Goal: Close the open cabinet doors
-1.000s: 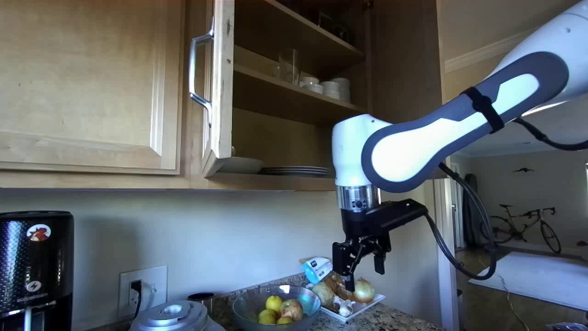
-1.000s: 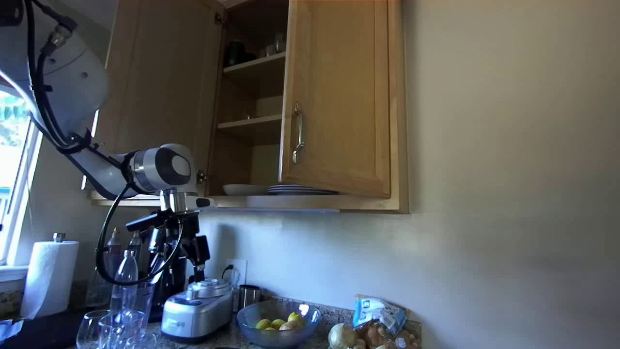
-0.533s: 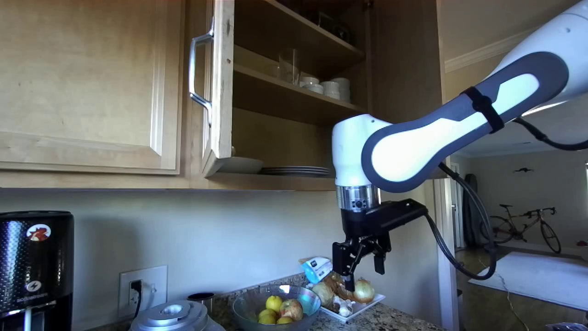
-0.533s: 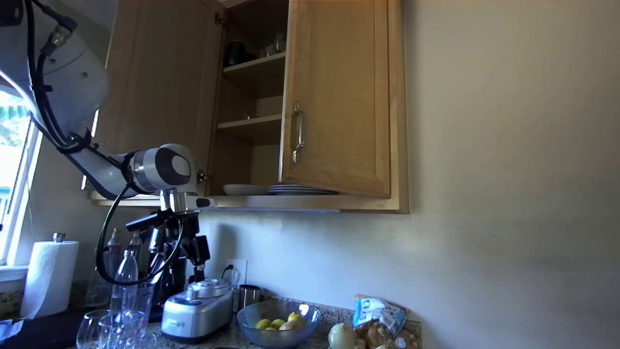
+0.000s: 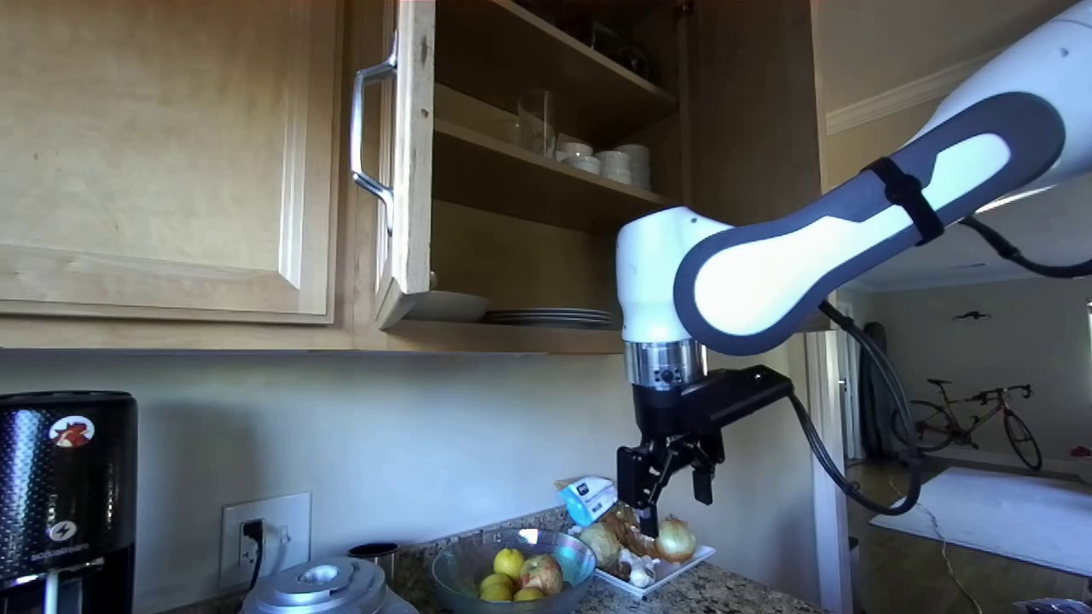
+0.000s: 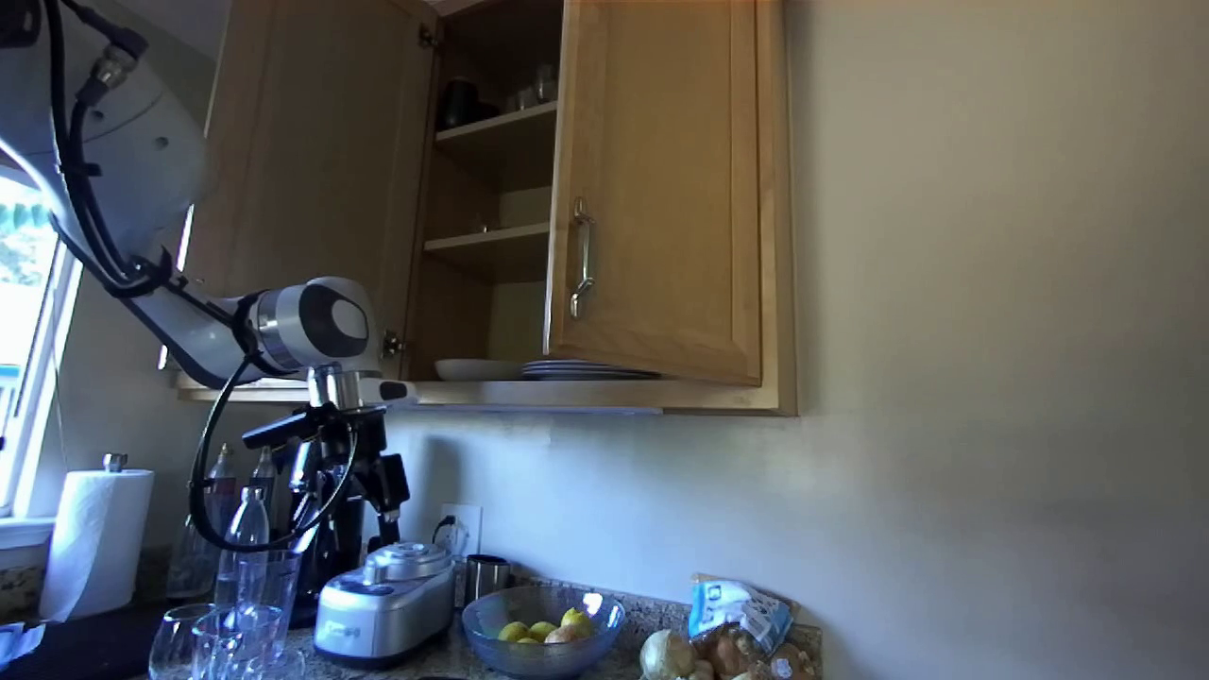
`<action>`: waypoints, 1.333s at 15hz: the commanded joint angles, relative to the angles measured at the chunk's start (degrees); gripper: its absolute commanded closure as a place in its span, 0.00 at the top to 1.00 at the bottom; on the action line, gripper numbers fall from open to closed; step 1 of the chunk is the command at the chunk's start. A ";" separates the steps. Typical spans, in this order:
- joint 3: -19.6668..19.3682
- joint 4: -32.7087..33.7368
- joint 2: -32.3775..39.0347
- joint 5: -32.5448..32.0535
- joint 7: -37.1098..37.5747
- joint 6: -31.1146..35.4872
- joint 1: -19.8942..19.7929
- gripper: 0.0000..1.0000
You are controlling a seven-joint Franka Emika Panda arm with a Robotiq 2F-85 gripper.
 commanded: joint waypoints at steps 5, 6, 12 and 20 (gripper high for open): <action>-1.06 -0.65 -9.45 -6.64 -1.44 -0.56 1.51 1.00; -1.07 -0.55 -10.78 -6.83 -2.05 -0.65 1.56 1.00; -3.99 0.91 -16.08 -5.61 -11.96 -0.95 2.01 1.00; -10.54 1.16 -21.26 -4.11 -22.87 -1.21 1.57 1.00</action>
